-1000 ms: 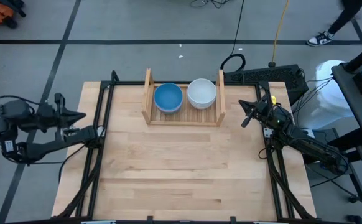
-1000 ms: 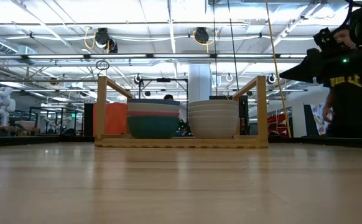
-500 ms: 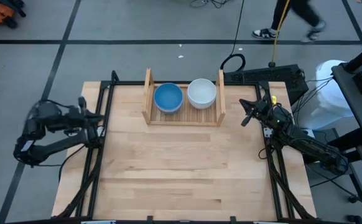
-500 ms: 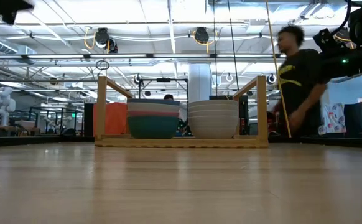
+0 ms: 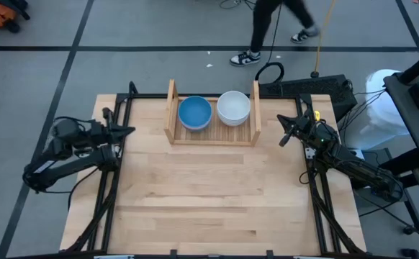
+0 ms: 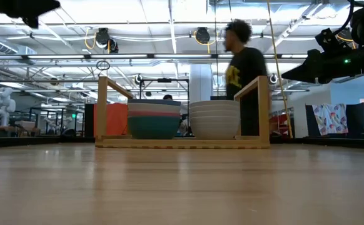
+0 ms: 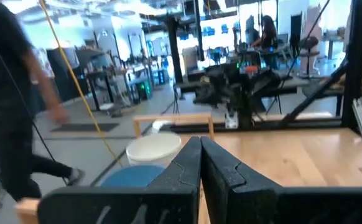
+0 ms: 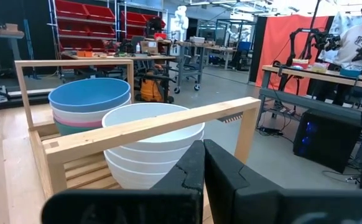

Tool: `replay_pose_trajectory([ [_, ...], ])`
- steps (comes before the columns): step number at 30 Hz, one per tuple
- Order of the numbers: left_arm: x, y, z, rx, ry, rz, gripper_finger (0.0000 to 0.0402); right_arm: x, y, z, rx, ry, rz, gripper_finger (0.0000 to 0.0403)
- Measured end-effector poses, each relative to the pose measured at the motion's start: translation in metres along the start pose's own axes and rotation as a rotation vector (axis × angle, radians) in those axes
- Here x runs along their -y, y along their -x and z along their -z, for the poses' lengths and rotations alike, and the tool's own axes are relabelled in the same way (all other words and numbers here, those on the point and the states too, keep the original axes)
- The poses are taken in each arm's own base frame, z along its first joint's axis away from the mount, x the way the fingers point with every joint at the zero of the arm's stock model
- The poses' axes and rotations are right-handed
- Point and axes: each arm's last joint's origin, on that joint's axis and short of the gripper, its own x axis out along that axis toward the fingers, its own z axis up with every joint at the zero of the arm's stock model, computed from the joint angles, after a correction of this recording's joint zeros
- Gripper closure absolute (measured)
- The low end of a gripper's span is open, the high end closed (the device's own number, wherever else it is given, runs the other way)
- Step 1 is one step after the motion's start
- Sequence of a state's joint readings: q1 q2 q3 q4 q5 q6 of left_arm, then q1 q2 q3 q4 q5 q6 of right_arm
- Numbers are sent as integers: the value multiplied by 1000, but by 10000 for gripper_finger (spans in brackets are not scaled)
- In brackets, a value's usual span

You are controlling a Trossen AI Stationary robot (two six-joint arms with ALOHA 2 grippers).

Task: Place and stack bowls onto a shelf
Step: Return to Home Position

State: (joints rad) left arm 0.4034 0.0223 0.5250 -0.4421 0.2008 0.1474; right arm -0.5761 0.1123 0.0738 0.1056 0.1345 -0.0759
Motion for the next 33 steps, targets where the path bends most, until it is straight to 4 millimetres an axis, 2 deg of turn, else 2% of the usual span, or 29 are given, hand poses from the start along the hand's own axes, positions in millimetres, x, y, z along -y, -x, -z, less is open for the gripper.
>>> replay_pose_trajectory([
  [13, 0, -30, 46, 5, 108, -13, 394, 0, 0, 0, 3, -3, 0, 403],
  [27, 5, -44, 91, -75, 190, 33, 394, 0, 0, 0, 4, -11, 0, 403],
  [33, 7, -48, 103, -55, 187, 54, 394, 0, 0, 0, 4, -11, 0, 403],
])
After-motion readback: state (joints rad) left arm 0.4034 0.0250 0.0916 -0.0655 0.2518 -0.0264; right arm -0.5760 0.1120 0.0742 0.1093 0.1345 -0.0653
